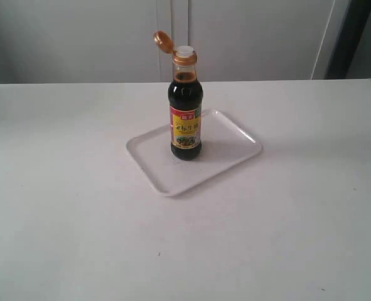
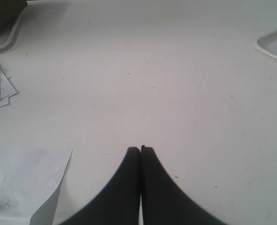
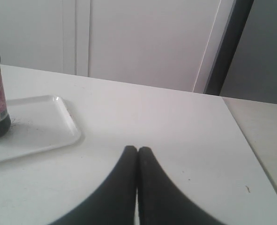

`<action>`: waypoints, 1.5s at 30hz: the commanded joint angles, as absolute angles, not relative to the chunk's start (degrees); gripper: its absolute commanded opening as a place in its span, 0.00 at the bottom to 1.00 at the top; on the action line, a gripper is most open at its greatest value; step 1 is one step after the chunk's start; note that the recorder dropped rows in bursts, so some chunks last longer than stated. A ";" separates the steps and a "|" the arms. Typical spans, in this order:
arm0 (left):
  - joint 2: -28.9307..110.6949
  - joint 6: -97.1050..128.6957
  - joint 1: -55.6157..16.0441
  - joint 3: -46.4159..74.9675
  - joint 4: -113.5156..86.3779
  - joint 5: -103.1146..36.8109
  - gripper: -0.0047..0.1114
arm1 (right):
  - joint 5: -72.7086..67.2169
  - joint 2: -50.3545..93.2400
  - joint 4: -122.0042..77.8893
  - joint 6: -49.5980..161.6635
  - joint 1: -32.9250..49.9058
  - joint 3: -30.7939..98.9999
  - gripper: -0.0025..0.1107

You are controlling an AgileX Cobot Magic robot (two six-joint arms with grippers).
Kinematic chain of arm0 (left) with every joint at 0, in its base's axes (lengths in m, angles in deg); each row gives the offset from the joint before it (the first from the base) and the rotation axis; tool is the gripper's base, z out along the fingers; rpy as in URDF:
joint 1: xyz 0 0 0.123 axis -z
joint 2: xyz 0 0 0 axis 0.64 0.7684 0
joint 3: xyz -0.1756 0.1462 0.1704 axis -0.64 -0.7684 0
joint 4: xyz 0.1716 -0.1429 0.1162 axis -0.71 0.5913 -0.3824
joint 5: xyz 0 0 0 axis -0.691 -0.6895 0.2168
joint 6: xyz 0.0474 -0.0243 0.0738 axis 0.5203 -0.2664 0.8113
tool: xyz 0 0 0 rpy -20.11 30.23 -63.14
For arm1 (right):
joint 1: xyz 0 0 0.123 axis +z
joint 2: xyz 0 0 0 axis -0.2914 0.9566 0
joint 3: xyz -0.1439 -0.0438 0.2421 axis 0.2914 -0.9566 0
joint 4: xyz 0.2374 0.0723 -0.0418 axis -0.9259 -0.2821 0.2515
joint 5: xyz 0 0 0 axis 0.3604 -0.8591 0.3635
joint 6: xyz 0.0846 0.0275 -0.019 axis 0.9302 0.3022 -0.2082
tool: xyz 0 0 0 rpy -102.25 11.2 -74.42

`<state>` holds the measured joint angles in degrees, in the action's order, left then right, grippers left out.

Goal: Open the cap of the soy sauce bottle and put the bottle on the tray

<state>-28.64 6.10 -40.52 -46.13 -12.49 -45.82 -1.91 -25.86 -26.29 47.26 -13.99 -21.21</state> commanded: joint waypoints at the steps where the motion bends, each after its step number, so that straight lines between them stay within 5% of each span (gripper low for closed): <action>1: -28.93 6.10 -40.66 -46.42 -11.87 -45.98 0.04 | -1.44 -26.20 -26.57 47.56 -14.16 -21.46 0.02; 25: -28.93 6.20 -40.66 -46.42 -11.87 -45.99 0.04 | 0.77 -27.52 -22.06 54.60 -14.16 -21.50 0.02; 45: -28.93 6.20 -40.66 -46.42 -11.87 -45.99 0.04 | -9.38 -50.35 -20.79 58.50 -14.16 -30.79 0.02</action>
